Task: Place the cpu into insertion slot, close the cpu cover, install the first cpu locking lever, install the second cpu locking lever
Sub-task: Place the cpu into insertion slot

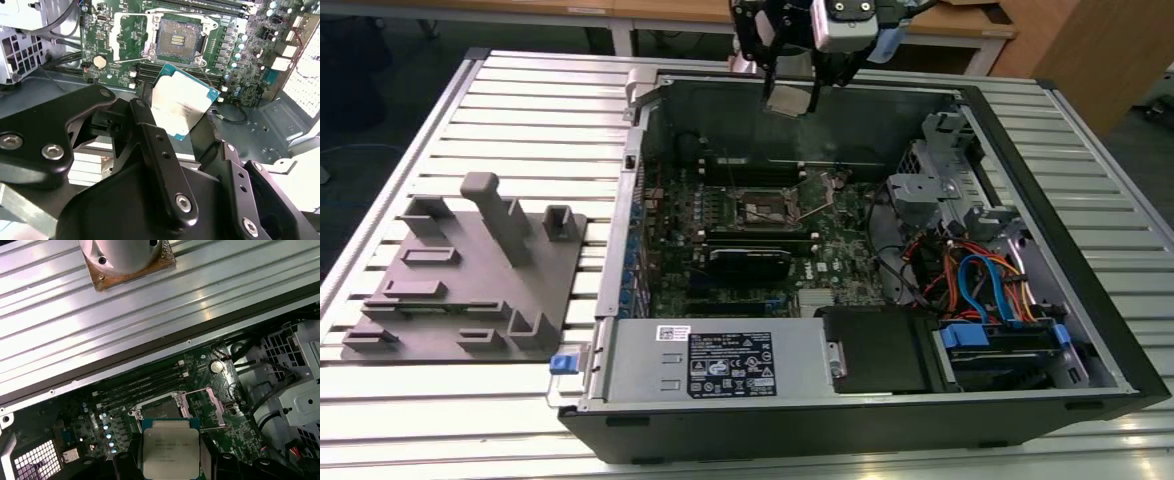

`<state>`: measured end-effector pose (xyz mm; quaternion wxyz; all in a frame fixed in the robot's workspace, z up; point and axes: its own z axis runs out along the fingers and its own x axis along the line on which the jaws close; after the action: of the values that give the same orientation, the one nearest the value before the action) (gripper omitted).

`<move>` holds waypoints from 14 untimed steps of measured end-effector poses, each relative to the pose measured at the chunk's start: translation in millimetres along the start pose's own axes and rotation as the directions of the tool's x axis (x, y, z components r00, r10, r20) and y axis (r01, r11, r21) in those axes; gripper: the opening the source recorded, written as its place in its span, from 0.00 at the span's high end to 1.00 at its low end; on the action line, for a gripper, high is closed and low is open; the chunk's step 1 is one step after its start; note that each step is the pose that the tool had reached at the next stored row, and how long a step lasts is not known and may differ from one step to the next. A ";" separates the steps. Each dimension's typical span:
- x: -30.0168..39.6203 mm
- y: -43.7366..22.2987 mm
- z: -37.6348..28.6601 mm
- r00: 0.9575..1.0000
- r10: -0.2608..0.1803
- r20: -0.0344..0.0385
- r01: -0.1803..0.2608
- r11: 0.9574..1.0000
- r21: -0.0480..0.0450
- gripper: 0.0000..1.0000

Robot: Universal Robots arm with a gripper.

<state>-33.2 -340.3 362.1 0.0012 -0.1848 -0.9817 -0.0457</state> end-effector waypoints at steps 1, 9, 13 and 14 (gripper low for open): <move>0.0 0.0 0.0 1.000 0.008 0.001 -0.008 1.000 0.000 0.46; 0.0 0.0 0.0 0.999 0.039 0.003 -0.039 0.999 -0.001 0.46; 0.0 0.0 0.0 0.999 0.040 0.004 -0.040 0.999 -0.001 0.46; 0.0 0.0 0.1 0.999 0.040 0.004 -0.040 0.999 -0.001 0.46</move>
<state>-33.2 -340.3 362.1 0.0003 -0.2045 -0.9778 -0.0457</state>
